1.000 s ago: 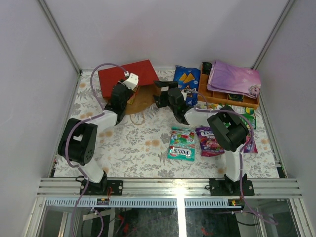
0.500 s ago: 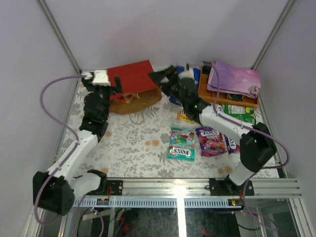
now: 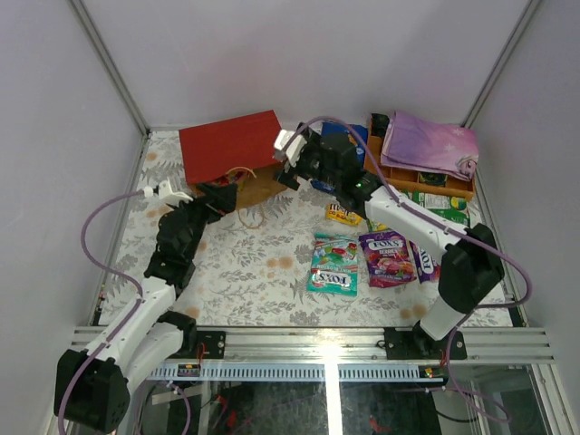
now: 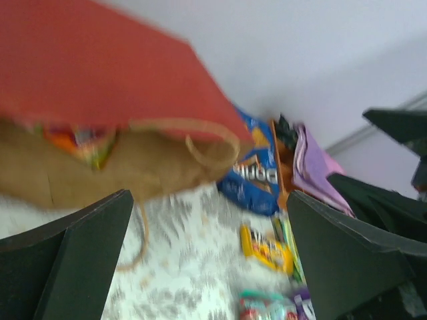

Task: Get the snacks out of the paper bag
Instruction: Adjust the paper bag at the center of the board.

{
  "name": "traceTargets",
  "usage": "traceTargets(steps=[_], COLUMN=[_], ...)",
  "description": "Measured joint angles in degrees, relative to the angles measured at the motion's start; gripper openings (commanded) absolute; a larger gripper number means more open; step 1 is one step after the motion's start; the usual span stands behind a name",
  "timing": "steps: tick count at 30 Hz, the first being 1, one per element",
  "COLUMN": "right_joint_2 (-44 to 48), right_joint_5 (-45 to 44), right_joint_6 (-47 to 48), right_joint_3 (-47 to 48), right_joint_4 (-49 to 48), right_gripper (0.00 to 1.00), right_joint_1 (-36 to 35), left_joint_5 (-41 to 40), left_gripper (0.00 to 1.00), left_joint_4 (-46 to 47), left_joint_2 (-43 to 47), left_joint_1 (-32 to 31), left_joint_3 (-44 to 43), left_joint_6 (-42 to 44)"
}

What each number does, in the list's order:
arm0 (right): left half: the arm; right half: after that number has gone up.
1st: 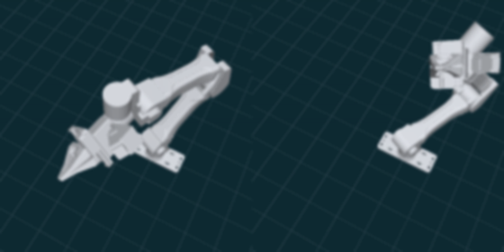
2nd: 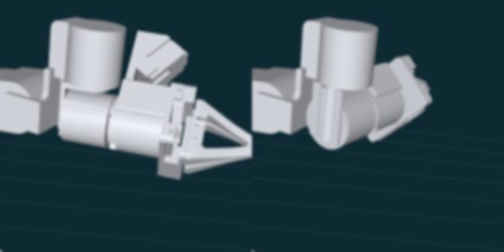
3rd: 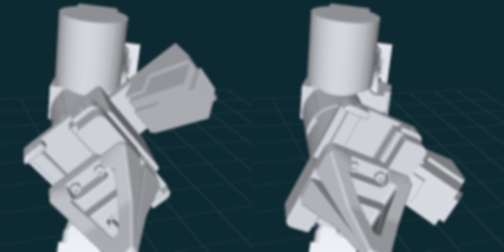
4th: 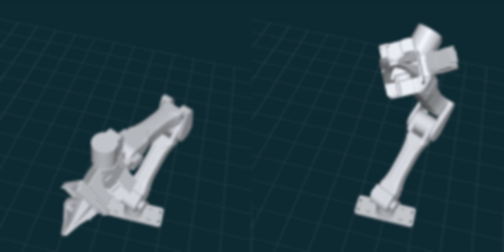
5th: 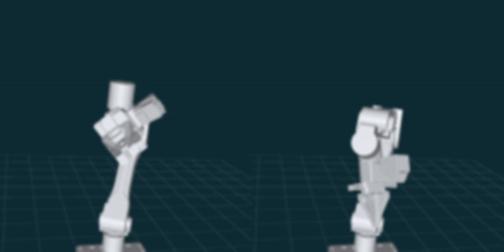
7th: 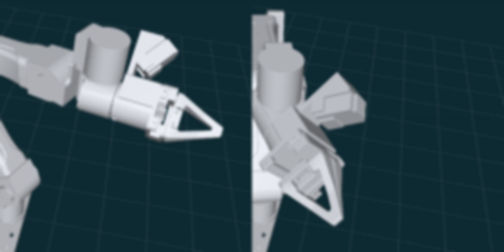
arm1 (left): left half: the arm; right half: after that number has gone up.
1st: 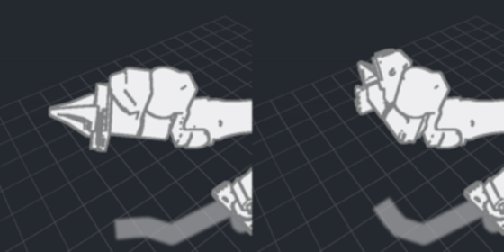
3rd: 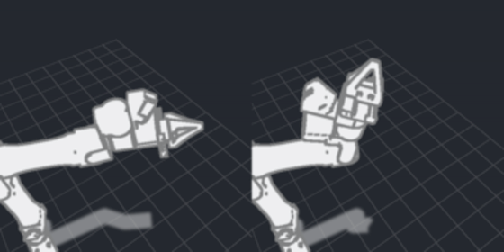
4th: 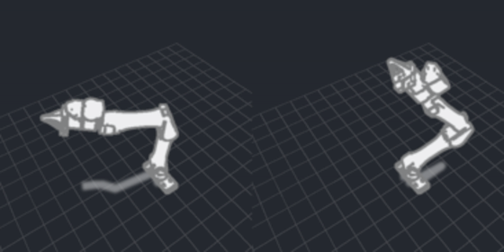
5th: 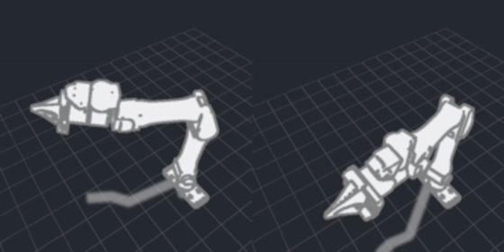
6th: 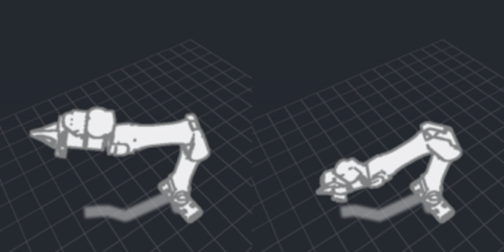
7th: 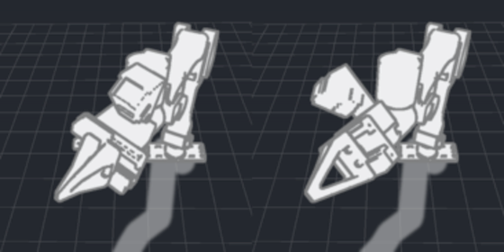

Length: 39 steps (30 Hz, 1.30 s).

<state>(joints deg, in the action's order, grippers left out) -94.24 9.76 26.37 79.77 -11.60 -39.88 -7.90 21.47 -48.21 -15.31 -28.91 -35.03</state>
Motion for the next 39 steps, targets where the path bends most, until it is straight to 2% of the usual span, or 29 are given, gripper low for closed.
traceTargets(steps=[3, 7, 15, 21, 27, 30, 33, 35, 39], right_joint_2=[-2.1, -7.2, -15.7, -25.1, -31.7, -34.0, -34.9, -34.9, -34.9], right_joint_5=[2.4, 5.2, 8.2, 7.6, 6.4, 5.6, 4.8, 4.1, 1.7], right_joint_6=[13.2, 27.8, 40.0, 45.5, 48.2, 48.9, 49.0, 48.9, 48.7], right_joint_3=[-2.7, -2.6, -0.8, 6.6, 12.6, 14.8, 15.2, 15.2, 14.8], right_joint_4=[0.8, 1.2, -5.1, -7.1, -8.5, -9.1, -9.9, -10.1, -13.2], right_gripper=[0.99, 1.0, 0.99, 0.94, 0.72, 0.55, 0.3, 0.02, 0.0], right_joint_1=[0.0, 0.0, 0.0, 0.0, 0.0, 0.0, 0.0, -0.1, -0.3], left_joint_5=[4.0, 7.1, 10.6, 13.0, 14.6, 15.4, 16.4, 17.4, 21.0], left_gripper=[1.0, 1.0, 1.0, 1.0, 1.0, 1.0, 1.0, 1.0, 1.0], left_joint_4=[3.1, 6.5, 13.8, 13.6, 12.6, 11.7, 11.0, 10.9, 11.5], left_joint_2=[0.2, -0.6, -5.4, -11.4, -10.7, -9.8, -10.0, -10.8, -15.1], left_joint_1=[0.0, 0.0, 0.0, 0.7, 4.7, 6.9, 9.1, 10.6, 15.6], left_joint_3=[8.8, 15.0, 15.9, 14.5, 14.0, 13.6, 13.3, 13.0, 12.1], left_joint_6=[-7.0, -12.9, -17.1, -17.2, -17.1, -16.8, -16.5, -16.5, -16.8])
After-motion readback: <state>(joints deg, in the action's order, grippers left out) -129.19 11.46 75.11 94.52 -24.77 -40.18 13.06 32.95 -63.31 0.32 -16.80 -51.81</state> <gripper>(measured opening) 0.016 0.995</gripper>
